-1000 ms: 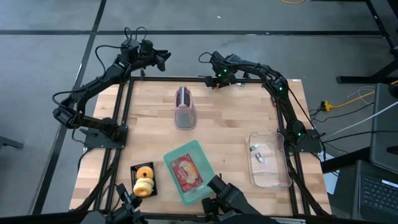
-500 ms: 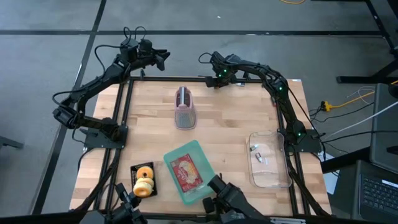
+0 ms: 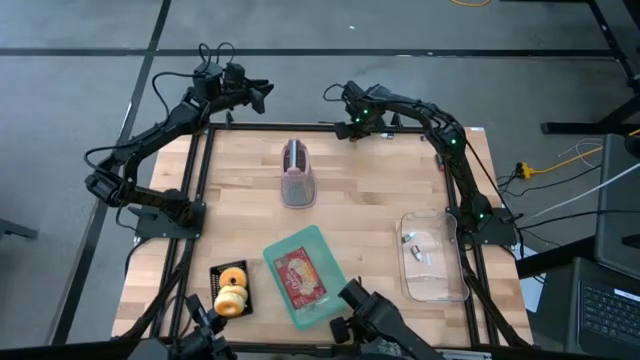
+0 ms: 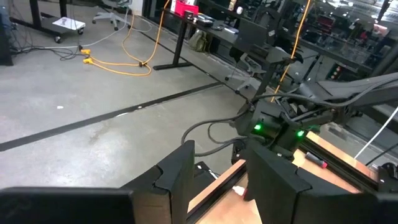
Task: Pick & Place Food Item
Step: Put the yellow food coloring bottle into the transparent bin
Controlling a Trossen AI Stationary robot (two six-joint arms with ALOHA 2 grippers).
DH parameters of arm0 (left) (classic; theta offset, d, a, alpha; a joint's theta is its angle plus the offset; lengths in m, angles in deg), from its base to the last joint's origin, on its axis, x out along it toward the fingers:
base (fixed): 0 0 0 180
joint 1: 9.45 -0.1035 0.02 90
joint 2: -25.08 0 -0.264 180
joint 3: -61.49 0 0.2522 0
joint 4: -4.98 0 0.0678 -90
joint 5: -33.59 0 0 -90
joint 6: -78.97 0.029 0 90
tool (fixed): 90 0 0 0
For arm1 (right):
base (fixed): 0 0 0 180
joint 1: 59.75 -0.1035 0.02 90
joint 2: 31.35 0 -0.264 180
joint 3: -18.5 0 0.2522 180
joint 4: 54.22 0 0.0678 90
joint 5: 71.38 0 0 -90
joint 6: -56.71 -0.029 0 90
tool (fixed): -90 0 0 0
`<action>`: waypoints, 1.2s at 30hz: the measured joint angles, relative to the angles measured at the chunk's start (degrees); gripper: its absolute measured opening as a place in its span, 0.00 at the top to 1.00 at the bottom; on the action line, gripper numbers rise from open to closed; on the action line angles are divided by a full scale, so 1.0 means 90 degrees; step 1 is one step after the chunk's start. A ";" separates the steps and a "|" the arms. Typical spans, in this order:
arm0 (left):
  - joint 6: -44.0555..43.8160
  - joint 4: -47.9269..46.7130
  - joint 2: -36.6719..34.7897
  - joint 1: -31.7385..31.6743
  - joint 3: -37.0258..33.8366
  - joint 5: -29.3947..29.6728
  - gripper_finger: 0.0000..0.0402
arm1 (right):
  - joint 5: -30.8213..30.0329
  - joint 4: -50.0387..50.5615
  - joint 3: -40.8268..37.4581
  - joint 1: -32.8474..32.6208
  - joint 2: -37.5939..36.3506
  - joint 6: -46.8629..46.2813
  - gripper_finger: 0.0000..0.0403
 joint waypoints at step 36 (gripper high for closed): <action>0.0003 0.0050 0.0002 0.0011 0.0000 -0.0170 0.65 | -0.0408 0.3889 -0.2206 -0.4429 -0.6041 -0.4942 0.88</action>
